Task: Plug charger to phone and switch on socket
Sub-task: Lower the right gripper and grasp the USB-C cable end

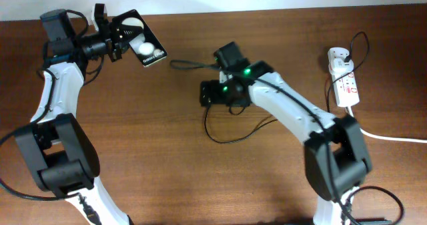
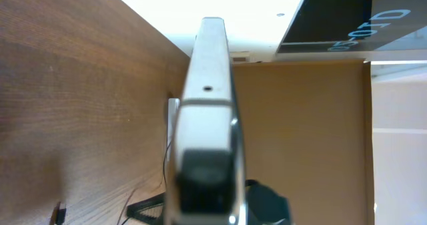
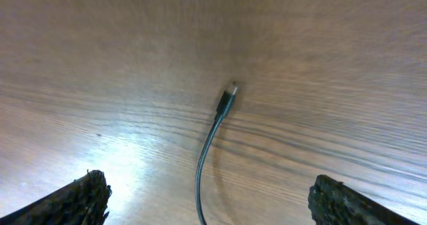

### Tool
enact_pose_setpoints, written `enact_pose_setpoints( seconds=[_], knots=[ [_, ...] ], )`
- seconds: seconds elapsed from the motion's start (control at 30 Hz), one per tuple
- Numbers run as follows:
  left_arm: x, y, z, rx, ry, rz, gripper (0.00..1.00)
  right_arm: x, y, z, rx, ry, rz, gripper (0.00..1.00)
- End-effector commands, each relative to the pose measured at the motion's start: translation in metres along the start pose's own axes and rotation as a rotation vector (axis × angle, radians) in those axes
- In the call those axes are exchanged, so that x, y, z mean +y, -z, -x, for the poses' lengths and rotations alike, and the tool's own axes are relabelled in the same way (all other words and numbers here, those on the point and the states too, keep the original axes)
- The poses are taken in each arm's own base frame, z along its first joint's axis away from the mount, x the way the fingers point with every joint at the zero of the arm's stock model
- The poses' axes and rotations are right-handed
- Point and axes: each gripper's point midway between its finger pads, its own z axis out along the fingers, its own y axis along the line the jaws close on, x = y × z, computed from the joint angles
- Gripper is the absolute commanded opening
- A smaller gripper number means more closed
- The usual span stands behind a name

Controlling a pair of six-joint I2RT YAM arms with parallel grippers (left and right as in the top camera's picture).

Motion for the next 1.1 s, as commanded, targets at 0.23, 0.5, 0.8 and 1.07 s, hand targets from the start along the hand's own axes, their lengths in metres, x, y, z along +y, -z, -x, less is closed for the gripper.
enact_pose_setpoints(
  seconds=[0.23,0.5,0.8,1.07],
  knots=[
    [-0.001,0.031,0.011,-0.024,-0.015,-0.03,0.0,0.005,-0.074,-0.016,0.056,-0.037,-0.018,0.52],
    [0.0,0.03,0.01,-0.022,-0.018,-0.029,0.0,-0.013,-0.095,-0.025,0.08,-0.18,-0.09,0.24],
    [0.003,0.029,0.007,-0.016,-0.028,-0.024,0.0,-0.014,-0.09,-0.012,0.062,-0.028,-0.071,0.04],
    [0.0,-0.005,-0.017,0.069,-0.097,-0.027,0.0,0.043,0.008,0.011,0.097,0.258,0.536,0.04]
  ],
)
